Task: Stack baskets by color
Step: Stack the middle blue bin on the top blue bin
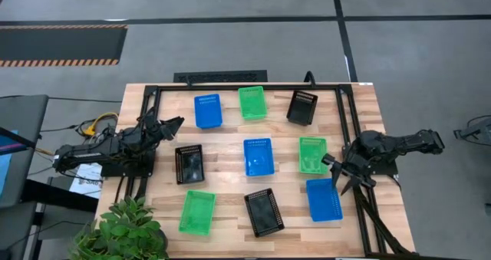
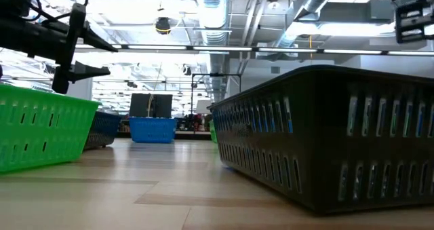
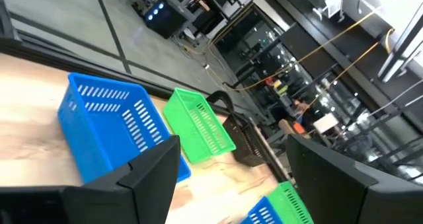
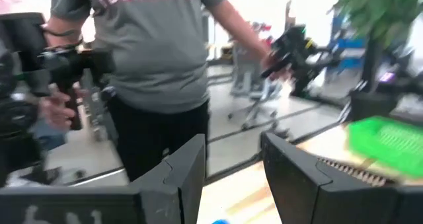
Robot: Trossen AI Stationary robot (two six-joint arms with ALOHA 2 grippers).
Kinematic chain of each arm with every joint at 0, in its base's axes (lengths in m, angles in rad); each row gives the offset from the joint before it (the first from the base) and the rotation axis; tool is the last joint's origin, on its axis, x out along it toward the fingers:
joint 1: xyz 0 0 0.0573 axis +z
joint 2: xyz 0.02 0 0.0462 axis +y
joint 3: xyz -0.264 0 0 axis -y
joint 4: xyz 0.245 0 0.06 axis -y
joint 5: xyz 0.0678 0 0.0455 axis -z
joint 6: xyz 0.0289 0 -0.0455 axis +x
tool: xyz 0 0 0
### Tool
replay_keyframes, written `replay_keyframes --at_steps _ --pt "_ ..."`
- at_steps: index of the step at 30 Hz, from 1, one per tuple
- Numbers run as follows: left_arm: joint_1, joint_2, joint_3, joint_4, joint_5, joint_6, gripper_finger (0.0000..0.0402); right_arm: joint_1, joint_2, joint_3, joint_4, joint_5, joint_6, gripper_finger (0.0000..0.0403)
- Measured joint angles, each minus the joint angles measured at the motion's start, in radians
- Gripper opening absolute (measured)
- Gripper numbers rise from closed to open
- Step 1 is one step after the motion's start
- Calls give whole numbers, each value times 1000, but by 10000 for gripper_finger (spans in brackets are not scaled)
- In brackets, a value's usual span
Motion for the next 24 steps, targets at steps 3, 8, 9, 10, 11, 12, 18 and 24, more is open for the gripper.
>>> replay_keyframes --at_steps 3,8,9,10,11,12,18,24 --pt "0 0 -2 13 -2 -20 265 3 0 0 82 32 -3 175" --pt "0 0 -2 20 -9 -22 265 5 0 0 261 32 57 175" --pt "0 0 -2 20 -9 -30 265 5 0 0 290 36 61 175" --pt "0 0 -2 20 -9 -44 265 4 0 0 318 49 60 175" --pt "0 0 -2 21 -8 -64 265 2 0 0 345 63 53 175" --pt "0 0 -2 22 -6 -82 265 1 0 0 369 81 53 175" --pt "0 0 -2 40 1 -166 265 1 0 0 535 185 -16 175" --pt "0 0 -2 194 -24 -119 265 2 0 0 730 205 -92 175"
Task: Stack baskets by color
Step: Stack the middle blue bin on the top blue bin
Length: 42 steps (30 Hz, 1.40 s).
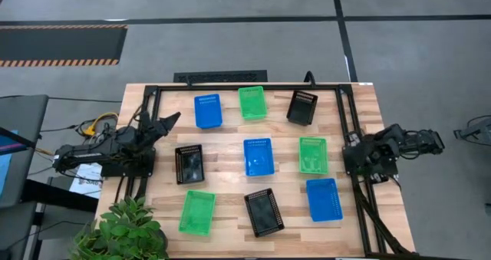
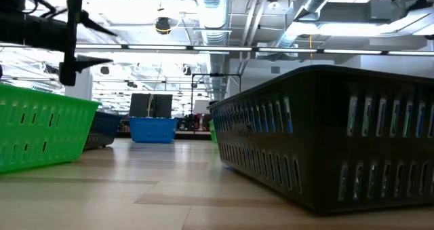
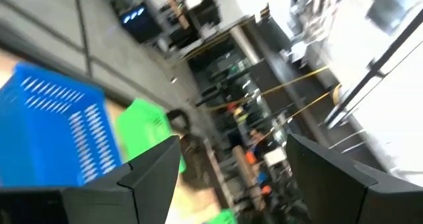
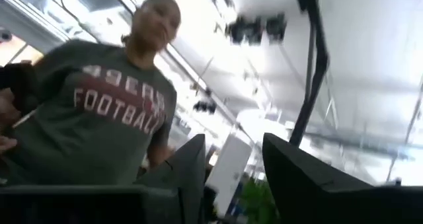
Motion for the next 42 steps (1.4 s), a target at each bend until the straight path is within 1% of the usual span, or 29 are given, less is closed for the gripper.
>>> replay_keyframes --at_steps 4,9,10,14,16,20,22,26,30,42 --pt "0 0 2 95 -37 20 265 -7 0 0 43 1 -49 175" --pt "0 0 3 92 -28 29 265 -7 0 0 40 1 -116 175" --pt "0 0 3 84 -27 26 265 -7 0 0 38 1 -115 175" --pt "0 0 3 57 -27 14 265 -7 0 0 25 0 -12 175" --pt "0 0 3 44 -27 13 265 -12 0 0 -29 1 69 175" --pt "0 0 3 18 -28 12 265 -20 0 0 -198 1 242 175" --pt "0 0 3 6 -28 12 265 -19 0 0 -281 1 295 175" --pt "0 0 3 -13 -34 27 265 -20 1 0 -410 9 308 175" --pt "0 0 3 -26 -34 30 265 -21 0 0 -442 38 309 175" --pt "0 0 4 -62 -35 22 265 -22 0 0 -593 39 309 175"
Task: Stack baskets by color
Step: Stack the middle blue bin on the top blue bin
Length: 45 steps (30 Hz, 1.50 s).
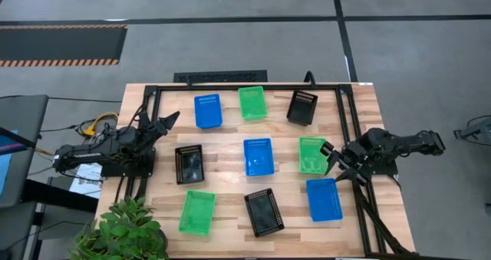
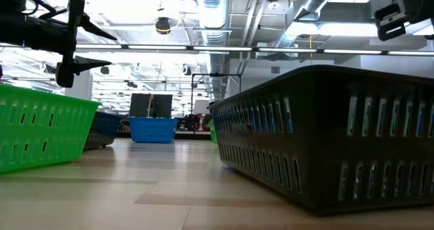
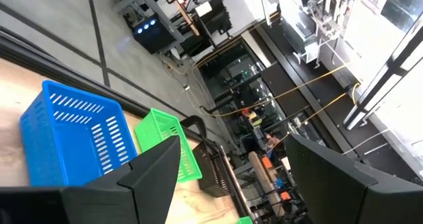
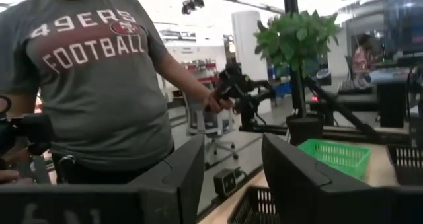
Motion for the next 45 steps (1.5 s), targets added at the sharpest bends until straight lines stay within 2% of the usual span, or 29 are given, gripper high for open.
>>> replay_keyframes --at_steps 9,13,18,22,30,35,41,45 --pt "0 0 0 29 -2 -113 265 0 0 0 124 73 94 175" --pt "0 0 0 127 9 -127 265 0 0 0 230 142 94 175" --pt "0 0 0 307 44 -68 265 0 0 0 347 263 146 175" --pt "0 0 1 403 51 -22 265 0 0 0 374 353 171 175" --pt "0 0 1 395 51 -14 265 0 0 0 420 438 167 175" --pt "0 0 1 395 51 -26 265 0 0 0 478 449 167 175" --pt "0 0 1 398 40 -27 265 1 0 1 460 556 311 175" --pt "0 1 1 405 61 -33 265 1 0 1 460 572 307 175"
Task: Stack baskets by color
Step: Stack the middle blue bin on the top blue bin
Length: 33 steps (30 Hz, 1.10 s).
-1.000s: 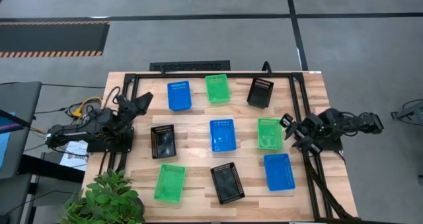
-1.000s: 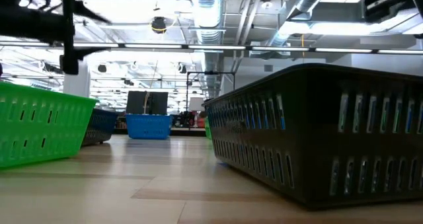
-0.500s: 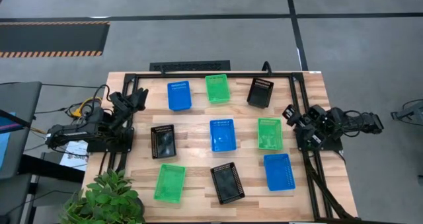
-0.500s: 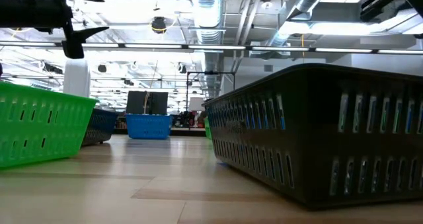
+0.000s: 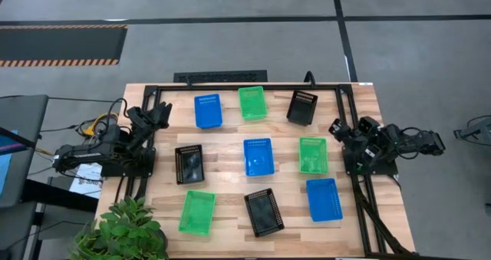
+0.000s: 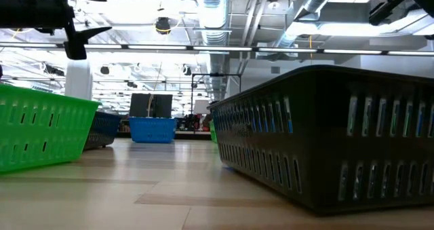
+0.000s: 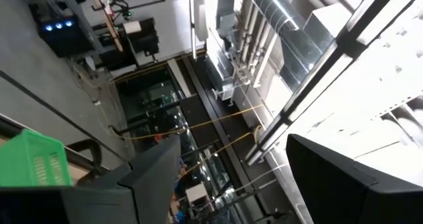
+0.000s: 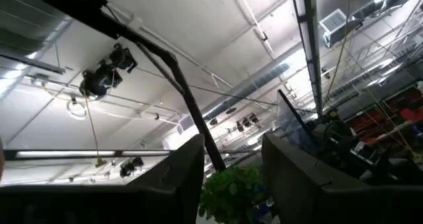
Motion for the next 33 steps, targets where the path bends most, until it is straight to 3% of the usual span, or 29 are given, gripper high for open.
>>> replay_keyframes --at_steps 3,7,16,21,25,28,33 --pt "0 15 0 27 19 -35 265 -1 0 0 8 38 -7 175" --pt "0 60 28 30 40 -55 265 -17 -1 15 0 242 -22 175" --pt "0 290 232 34 150 64 265 -67 19 132 -111 349 -67 175" --pt "0 450 409 -89 203 114 265 -97 101 360 -575 421 -14 175" --pt "0 558 592 -406 280 70 265 -131 260 602 -1116 447 156 175" --pt "0 641 739 -682 348 61 265 -152 417 754 -1420 415 251 175" --pt "0 741 910 -1017 372 46 265 -164 661 898 -1593 338 210 178"
